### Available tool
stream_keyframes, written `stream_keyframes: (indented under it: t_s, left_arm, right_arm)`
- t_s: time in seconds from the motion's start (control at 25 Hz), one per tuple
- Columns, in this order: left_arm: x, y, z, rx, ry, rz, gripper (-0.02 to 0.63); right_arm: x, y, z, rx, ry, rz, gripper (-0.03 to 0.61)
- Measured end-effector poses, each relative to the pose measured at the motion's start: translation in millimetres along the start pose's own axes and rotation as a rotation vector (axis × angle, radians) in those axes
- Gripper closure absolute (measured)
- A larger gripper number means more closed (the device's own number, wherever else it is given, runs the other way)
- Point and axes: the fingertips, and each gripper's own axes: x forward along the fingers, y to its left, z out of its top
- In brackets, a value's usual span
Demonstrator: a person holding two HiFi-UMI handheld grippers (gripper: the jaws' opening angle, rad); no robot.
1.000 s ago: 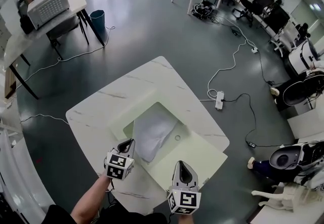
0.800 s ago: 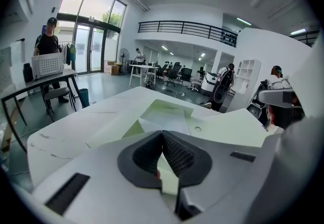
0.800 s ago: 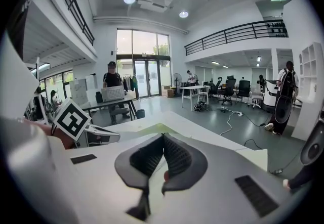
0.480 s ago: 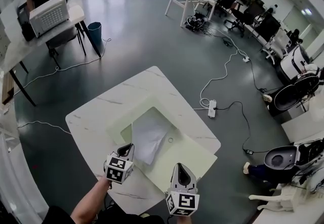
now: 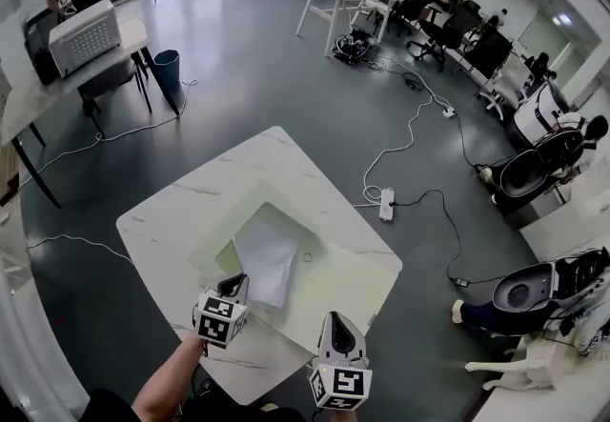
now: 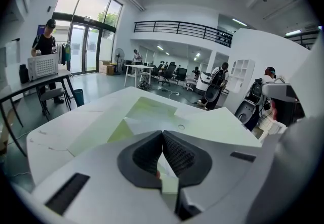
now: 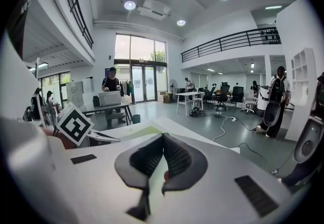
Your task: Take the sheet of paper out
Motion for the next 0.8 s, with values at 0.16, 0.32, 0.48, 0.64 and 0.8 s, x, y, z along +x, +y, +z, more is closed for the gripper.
stream_keyframes:
  t_s: [0.16, 0.32, 0.48, 0.64, 0.8]
  left_arm:
    - [2, -9, -12, 0.006, 0.019, -0.009, 0.589]
    - [11, -20, -15, 0.007, 0.028, -0.031, 0.589]
    - [22, -32, -12, 0.013, 0.025, -0.056, 0.589]
    - [33, -41, -1, 0.026, 0.011, -0.081, 0.589]
    - [33, -49, 12, 0.033, -0.013, -0.094, 0.589]
  right_arm:
    - [-12, -7, -5, 0.004, 0.005, -0.022, 0.561]
    - [-16, -16, -10, 0.010, 0.014, -0.042, 0.561]
    - [-15, -25, -13, 0.015, 0.025, -0.055, 0.561]
    - [-11, -31, -14, 0.021, 0.029, -0.064, 0.561]
    - [-13, -35, -12, 0.022, 0.026, -0.072, 0.561]
